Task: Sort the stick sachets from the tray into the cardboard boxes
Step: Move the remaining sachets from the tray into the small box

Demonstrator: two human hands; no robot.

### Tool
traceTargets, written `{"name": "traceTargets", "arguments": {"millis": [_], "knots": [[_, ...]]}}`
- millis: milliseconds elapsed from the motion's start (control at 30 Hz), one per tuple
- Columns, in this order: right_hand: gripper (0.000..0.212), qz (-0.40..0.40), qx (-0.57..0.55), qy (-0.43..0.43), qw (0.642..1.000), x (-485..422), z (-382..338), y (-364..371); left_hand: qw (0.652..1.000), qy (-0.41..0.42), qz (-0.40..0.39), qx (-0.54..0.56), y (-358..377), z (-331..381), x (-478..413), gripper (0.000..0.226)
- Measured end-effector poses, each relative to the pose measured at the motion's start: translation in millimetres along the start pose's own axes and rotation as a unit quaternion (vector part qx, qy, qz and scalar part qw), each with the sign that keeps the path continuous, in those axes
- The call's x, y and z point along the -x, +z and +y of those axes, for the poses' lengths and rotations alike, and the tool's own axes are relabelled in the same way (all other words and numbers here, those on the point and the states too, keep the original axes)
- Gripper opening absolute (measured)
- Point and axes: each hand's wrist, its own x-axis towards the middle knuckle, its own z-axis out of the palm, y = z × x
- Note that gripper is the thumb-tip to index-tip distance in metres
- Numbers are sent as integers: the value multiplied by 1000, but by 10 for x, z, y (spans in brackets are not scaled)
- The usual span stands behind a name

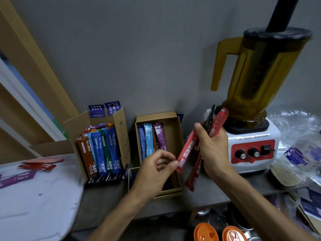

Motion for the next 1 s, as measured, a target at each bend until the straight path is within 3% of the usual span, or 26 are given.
{"name": "traceTargets", "arguments": {"millis": [100,200,333,433,600,733,833,1000], "knots": [[11,-11,-64,24,998,29,-17,53,998,-44,-30,30,-84,16,24,29],[13,-30,-77,44,996,53,-5,98,997,-55,-33,41,-128,31,55,23],[15,-43,31,37,998,32,41,59,996,-50,19,71,-231,56,121,18],[15,-120,83,73,987,57,84,2,992,-23,74,104,-360,114,127,13],[22,-213,103,152,960,79,104,-47,986,33,55,151,-500,265,59,33],[27,-300,69,164,937,101,71,-85,990,54,126,41,-564,305,-144,17],[19,-324,84,134,933,133,62,-78,984,51,169,-3,-595,326,-315,22],[13,-316,54,151,935,130,99,-51,976,-38,159,144,-540,261,-455,33]]}}
